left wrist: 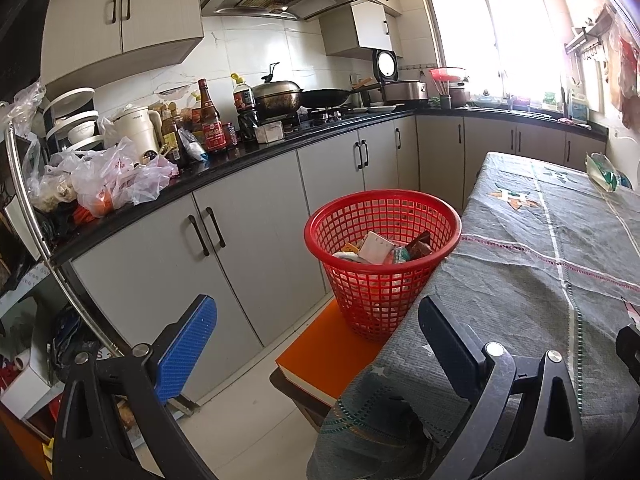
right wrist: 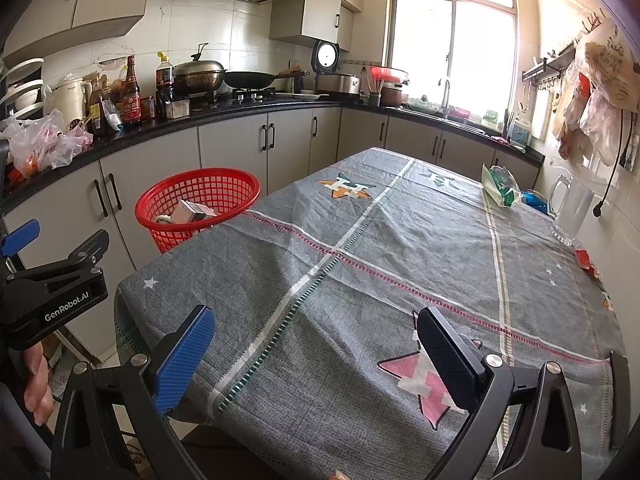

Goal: Collect trash

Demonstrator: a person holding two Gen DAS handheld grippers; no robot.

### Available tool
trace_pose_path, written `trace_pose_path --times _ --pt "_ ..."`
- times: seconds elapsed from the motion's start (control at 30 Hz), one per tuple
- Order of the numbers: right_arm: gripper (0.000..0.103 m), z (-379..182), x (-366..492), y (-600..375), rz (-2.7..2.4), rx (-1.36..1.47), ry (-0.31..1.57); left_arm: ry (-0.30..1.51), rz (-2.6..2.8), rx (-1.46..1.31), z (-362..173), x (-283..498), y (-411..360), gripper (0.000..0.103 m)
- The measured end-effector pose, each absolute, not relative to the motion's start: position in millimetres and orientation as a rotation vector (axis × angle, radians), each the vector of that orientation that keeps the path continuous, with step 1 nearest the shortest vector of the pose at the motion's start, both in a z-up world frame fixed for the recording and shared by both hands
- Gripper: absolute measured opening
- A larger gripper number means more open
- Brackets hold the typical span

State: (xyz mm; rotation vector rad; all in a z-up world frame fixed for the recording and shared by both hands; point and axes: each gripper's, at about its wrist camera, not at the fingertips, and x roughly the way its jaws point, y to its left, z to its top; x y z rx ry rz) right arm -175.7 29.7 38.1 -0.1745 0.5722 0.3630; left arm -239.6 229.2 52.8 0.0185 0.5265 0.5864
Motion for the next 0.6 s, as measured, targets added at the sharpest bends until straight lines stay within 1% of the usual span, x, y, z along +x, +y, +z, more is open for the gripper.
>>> trace_pose_path --times 0.6 --pt "0.103 36.5 -168.3 22.1 0.347 -0.148 0.588 0.530 0.555 0.042 52.7 -233.8 218.8 0.100"
